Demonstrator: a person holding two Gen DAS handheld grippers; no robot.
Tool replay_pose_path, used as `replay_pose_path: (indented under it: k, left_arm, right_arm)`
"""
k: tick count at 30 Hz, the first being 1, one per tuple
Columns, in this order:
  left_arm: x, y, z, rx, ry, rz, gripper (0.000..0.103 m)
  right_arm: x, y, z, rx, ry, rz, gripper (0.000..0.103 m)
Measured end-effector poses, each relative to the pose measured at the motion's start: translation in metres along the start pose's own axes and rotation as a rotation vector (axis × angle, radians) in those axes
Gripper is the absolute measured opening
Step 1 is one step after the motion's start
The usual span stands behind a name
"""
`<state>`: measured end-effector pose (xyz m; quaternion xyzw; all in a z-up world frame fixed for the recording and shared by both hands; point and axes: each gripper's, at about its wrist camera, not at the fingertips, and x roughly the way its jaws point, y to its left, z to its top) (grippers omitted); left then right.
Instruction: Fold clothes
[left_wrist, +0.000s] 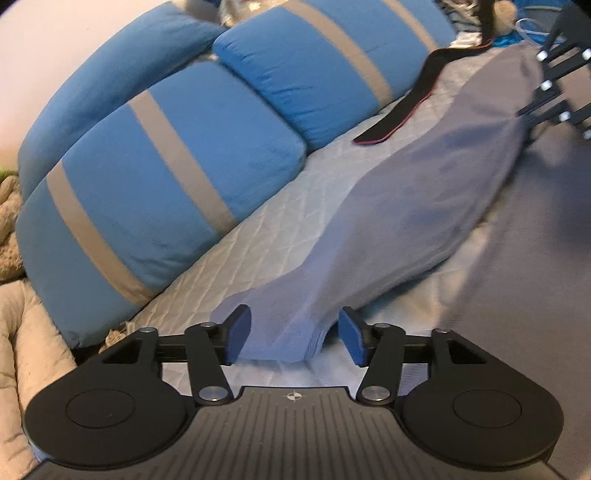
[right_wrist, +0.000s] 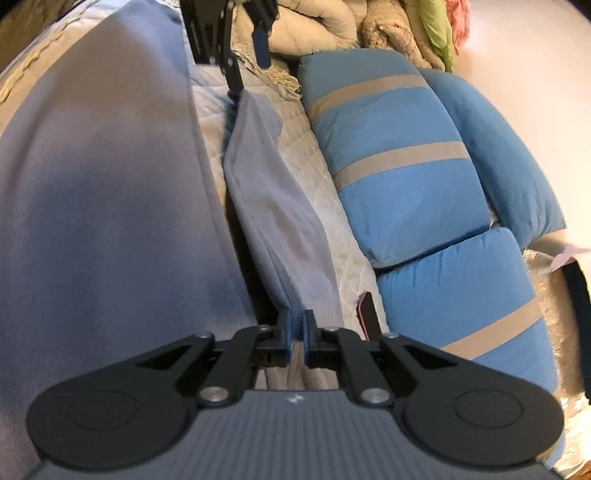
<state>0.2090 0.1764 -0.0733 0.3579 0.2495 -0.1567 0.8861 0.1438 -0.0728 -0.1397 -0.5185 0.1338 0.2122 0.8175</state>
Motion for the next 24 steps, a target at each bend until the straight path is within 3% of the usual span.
replay_pose_path:
  k: [10, 17, 20, 24]
  left_arm:
    - [0.017, -0.069, 0.073, 0.148, -0.105, -0.271, 0.055]
    - [0.048, -0.084, 0.085, 0.139, -0.083, -0.426, 0.055]
    - [0.057, -0.078, 0.087, 0.106, -0.079, -0.446, 0.054]
    - [0.066, -0.074, 0.092, 0.099, -0.072, -0.44, 0.044]
  right_arm:
    - [-0.001, -0.005, -0.003, -0.003, -0.018, -0.083, 0.006]
    - [-0.005, -0.004, -0.006, -0.024, -0.028, -0.088, 0.006]
    - [-0.006, -0.003, -0.007, -0.044, -0.033, -0.093, 0.006]
    - [-0.006, 0.0, -0.008, -0.067, -0.038, -0.096, 0.007]
